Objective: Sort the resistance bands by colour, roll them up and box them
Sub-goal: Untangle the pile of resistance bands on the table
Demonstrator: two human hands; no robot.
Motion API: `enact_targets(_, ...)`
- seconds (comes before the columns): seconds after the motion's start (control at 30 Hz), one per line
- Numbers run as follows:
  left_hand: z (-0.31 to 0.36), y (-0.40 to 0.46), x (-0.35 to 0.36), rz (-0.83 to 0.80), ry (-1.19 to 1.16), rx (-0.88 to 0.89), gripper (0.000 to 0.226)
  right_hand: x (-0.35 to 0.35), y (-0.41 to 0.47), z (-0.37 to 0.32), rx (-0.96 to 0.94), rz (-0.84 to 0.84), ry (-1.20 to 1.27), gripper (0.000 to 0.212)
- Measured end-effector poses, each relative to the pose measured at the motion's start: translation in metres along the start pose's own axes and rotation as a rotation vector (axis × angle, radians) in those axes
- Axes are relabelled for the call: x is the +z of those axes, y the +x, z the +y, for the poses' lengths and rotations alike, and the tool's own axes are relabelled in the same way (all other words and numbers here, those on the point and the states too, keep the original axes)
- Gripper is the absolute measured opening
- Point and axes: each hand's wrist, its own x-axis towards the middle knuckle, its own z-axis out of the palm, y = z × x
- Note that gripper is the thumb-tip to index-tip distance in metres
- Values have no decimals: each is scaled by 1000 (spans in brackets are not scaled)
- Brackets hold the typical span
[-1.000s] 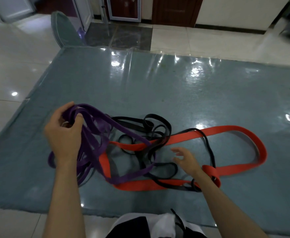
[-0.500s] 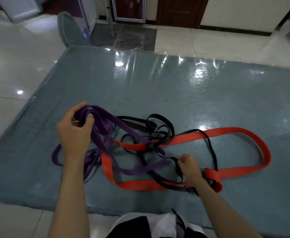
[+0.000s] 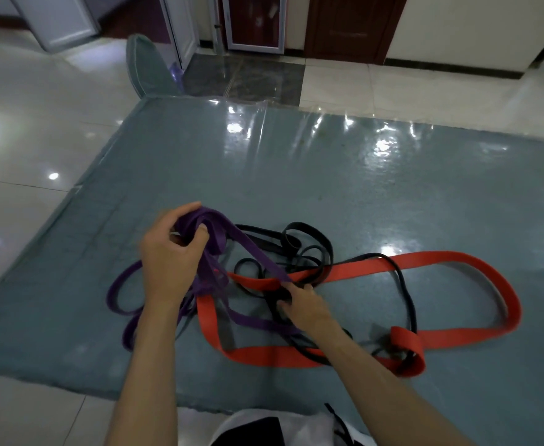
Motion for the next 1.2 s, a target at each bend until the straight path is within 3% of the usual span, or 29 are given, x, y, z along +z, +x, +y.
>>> enact_targets(0.1,0,-3,0,-27,6,34,35,8,3,-9,83,-25,-145,65)
enact_targets(0.33,-7,-9,4,-52,11,20,33,18,0,-5,65,48,-316,62)
enact_targets(0.47,-7,-10,9,-54,8,25,34,24,-4,8,6,109,-255,60)
enact_targets(0.77,-4,-12,14,-105,43,47,33,-20,-7,9,19,456,785,18)
enact_targets(1.03,-4,-13,14,-182,67,65,35,-87,-13,11,63,571,1828,25)
enact_targets(1.2,-5,-12,11,-163,79,84,33,-97,-14,32,201,494,2137,19)
